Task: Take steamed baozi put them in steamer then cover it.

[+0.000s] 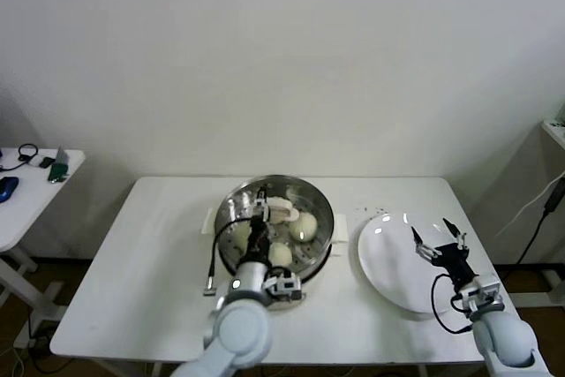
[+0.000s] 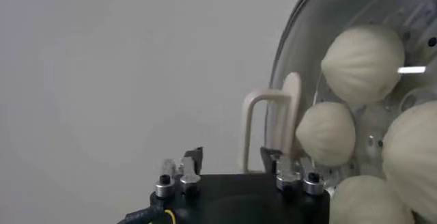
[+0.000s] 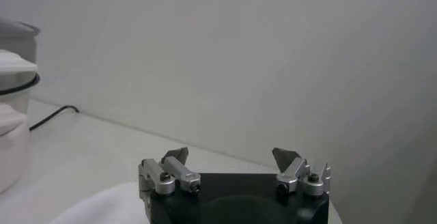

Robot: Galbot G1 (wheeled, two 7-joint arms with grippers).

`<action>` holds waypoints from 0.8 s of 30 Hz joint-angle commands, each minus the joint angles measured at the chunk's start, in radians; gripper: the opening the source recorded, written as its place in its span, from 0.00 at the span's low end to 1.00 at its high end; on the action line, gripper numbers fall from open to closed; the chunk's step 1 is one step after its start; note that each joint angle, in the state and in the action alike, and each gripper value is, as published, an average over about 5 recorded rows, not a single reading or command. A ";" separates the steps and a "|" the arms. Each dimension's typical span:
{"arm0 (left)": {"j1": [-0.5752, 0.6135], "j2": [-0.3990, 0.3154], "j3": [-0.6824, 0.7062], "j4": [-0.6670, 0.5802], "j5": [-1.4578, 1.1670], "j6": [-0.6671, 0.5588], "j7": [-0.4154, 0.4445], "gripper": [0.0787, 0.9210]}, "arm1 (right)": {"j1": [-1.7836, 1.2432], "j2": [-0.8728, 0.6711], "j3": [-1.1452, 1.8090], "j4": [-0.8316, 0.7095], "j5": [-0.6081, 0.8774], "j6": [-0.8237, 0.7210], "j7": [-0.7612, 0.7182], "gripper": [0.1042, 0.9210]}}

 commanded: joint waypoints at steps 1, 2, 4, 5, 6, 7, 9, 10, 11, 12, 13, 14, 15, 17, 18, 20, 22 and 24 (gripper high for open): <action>0.070 0.092 -0.027 -0.189 -0.138 0.014 -0.020 0.64 | 0.006 -0.005 0.000 -0.002 0.007 -0.017 -0.004 0.88; 0.080 0.105 -0.032 -0.205 -0.156 0.015 -0.024 0.67 | 0.008 -0.006 -0.001 -0.003 0.007 -0.019 -0.005 0.88; 0.101 0.128 -0.039 -0.230 -0.187 0.015 -0.032 0.74 | 0.011 -0.009 -0.002 -0.004 0.006 -0.021 -0.005 0.88; 0.113 0.140 -0.043 -0.240 -0.204 0.011 -0.044 0.78 | 0.013 -0.010 -0.003 -0.004 0.005 -0.022 -0.005 0.88; 0.125 0.151 -0.049 -0.247 -0.222 0.005 -0.055 0.81 | 0.015 -0.012 -0.003 -0.005 0.005 -0.023 -0.006 0.88; 0.136 0.161 -0.055 -0.251 -0.243 -0.006 -0.068 0.84 | 0.017 -0.014 -0.003 -0.006 0.005 -0.025 -0.006 0.88; 0.160 0.178 -0.071 -0.255 -0.296 -0.028 -0.103 0.87 | 0.021 -0.018 -0.004 -0.006 0.005 -0.026 -0.006 0.88; 0.172 0.183 -0.082 -0.256 -0.327 -0.042 -0.124 0.88 | 0.022 -0.020 -0.004 -0.006 0.005 -0.027 -0.006 0.88; 0.187 0.186 -0.097 -0.256 -0.358 -0.061 -0.154 0.88 | 0.022 -0.022 -0.004 -0.005 0.005 -0.026 -0.007 0.88; 0.200 0.187 -0.114 -0.256 -0.392 -0.082 -0.186 0.88 | 0.022 -0.023 -0.004 -0.004 0.005 -0.025 -0.007 0.88; 0.215 0.185 -0.141 -0.257 -0.433 -0.108 -0.228 0.88 | 0.022 -0.023 -0.004 -0.003 0.005 -0.024 -0.008 0.88; 0.232 0.181 -0.176 -0.257 -0.487 -0.146 -0.277 0.88 | 0.022 -0.024 -0.004 -0.002 0.006 -0.022 -0.010 0.88; 0.246 0.177 -0.210 -0.257 -0.543 -0.181 -0.326 0.88 | 0.020 -0.023 -0.004 0.000 0.005 -0.020 -0.011 0.88; 0.276 0.166 -0.300 -0.256 -0.692 -0.265 -0.426 0.88 | 0.017 -0.020 -0.003 0.006 0.005 -0.017 -0.016 0.88; 0.289 0.160 -0.346 -0.254 -0.767 -0.306 -0.464 0.88 | 0.015 -0.017 -0.003 0.010 0.005 -0.015 -0.019 0.88; 0.325 0.145 -0.452 -0.242 -0.905 -0.401 -0.512 0.88 | 0.010 -0.012 -0.004 0.017 0.006 -0.012 -0.025 0.88; 0.362 0.128 -0.544 -0.220 -1.010 -0.497 -0.529 0.88 | 0.005 -0.006 -0.004 0.022 0.008 -0.007 -0.029 0.88; 0.400 0.110 -0.623 -0.185 -1.104 -0.599 -0.535 0.88 | 0.000 -0.001 -0.003 0.025 0.010 -0.001 -0.034 0.88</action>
